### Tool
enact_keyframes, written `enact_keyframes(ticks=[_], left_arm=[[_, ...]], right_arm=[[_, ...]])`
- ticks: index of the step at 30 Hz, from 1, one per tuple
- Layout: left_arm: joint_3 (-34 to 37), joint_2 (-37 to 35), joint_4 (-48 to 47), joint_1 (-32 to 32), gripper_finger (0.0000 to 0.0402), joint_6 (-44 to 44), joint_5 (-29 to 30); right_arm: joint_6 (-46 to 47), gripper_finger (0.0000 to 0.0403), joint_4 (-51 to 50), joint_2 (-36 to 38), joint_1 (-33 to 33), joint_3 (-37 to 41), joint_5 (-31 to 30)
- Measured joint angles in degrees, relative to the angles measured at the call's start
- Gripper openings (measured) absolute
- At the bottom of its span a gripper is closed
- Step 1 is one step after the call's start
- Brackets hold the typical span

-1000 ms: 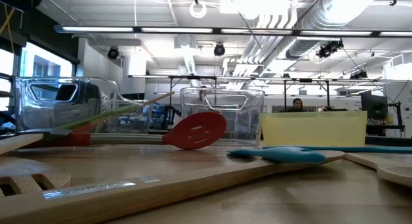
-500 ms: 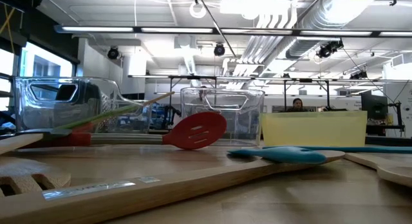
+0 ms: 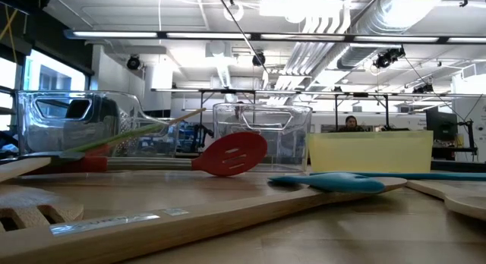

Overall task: Pick & Place Kitchen Items
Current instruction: Put the yellow knife into the right transparent bin

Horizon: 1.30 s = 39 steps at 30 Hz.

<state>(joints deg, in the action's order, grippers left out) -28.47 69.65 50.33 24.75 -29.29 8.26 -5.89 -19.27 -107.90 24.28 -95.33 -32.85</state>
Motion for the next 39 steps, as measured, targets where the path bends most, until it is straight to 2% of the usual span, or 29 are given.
enact_keyframes(ticks=[7, 12, 39], left_arm=[[-0.01, 0.00, 0.61, 0.00, 0.0175, -0.47, -1.52], [-1.02, 0.00, 0.30, -0.03, 0.0175, -1.05, -0.01], [-1.25, 0.00, -0.37, -0.04, 0.0175, -0.44, 0.25]], right_arm=[[-0.44, 0.0053, 0.25, 0.00, -0.06, 0.00, 0.21], [-0.44, 0.0053, 0.23, 0.00, -0.49, 0.00, 0.93], [-0.40, 0.0053, 0.20, 0.00, -0.81, 0.00, 1.52]])
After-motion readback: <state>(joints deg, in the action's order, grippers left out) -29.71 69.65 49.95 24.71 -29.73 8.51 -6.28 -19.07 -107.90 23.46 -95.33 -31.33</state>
